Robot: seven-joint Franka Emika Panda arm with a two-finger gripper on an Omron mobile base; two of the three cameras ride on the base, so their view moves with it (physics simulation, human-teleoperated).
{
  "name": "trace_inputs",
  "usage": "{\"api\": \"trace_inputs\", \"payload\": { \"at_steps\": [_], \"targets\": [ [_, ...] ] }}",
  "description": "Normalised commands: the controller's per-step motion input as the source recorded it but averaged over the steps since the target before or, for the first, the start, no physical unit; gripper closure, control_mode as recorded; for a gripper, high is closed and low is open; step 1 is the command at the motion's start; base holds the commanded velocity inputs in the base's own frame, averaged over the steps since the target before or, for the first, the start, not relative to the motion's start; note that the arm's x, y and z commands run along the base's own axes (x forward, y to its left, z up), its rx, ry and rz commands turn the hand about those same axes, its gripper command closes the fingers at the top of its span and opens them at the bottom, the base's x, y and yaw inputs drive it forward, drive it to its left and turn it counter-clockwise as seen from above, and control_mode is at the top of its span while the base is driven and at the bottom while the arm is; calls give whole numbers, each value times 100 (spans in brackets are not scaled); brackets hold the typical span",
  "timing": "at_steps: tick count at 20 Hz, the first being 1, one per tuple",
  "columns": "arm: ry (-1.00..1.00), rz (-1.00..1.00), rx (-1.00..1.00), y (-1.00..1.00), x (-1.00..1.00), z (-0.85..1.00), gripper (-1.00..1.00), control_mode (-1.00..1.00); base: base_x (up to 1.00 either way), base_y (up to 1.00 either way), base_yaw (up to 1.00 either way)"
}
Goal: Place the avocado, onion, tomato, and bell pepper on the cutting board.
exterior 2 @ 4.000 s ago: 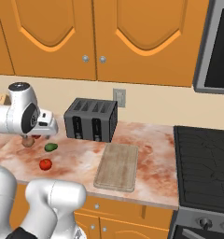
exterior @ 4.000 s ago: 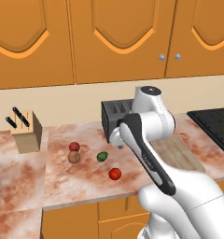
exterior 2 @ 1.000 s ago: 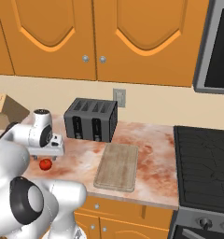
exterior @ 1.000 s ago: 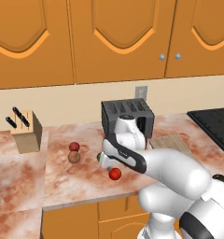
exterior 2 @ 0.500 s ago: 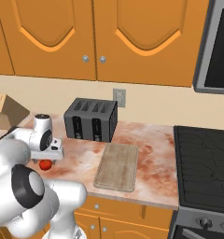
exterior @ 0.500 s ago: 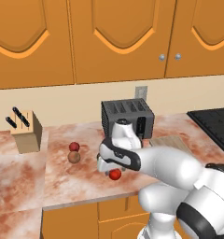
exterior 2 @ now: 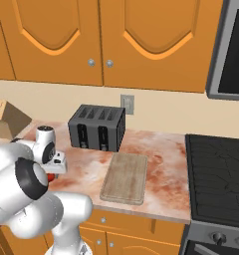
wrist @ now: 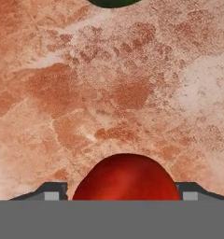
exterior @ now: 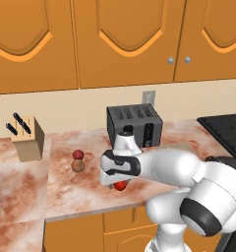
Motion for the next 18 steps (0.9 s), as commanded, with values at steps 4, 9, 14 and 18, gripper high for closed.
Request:
{"api": "trace_inputs", "payload": {
  "at_steps": [4,9,14,18],
  "targets": [
    [0,0,0,1,-4,-1,100,-100,0,0,0],
    [-4,0,0,-2,-32,22,100,-100,0,0,0],
    [-5,0,0,-20,-43,51,100,-100,0,0,0],
    [-5,0,-2,-35,-48,56,100,-100,0,0,0]
  ]
}}
